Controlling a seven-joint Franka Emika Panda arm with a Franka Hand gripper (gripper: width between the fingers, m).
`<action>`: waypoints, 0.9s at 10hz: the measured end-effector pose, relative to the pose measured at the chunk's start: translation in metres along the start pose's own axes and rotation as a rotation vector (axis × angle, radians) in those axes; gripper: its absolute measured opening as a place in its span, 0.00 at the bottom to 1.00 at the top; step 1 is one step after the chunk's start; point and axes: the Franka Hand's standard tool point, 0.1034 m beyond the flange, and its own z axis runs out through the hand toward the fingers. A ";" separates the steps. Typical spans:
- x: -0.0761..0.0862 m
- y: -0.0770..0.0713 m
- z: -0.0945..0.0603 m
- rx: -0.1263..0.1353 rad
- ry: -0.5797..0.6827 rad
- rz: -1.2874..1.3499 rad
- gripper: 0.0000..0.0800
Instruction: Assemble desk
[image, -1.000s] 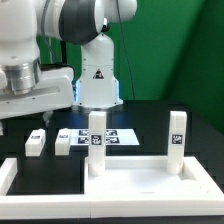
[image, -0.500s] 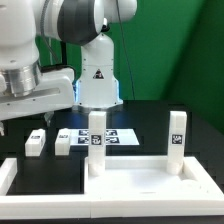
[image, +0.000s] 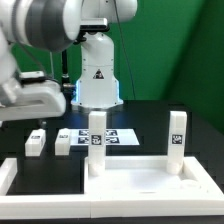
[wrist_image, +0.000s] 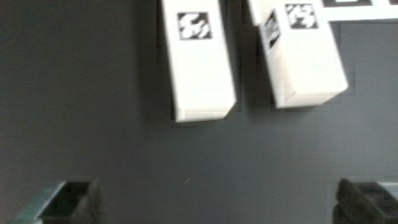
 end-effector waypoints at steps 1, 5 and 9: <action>0.000 -0.003 0.002 -0.003 -0.001 0.007 0.81; -0.007 -0.015 0.012 0.017 -0.053 0.083 0.81; -0.017 -0.025 0.020 0.114 -0.142 0.159 0.81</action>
Offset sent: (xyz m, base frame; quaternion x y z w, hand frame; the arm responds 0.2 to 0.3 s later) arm 0.0000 0.0000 0.0000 0.0000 0.0000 0.1296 0.9916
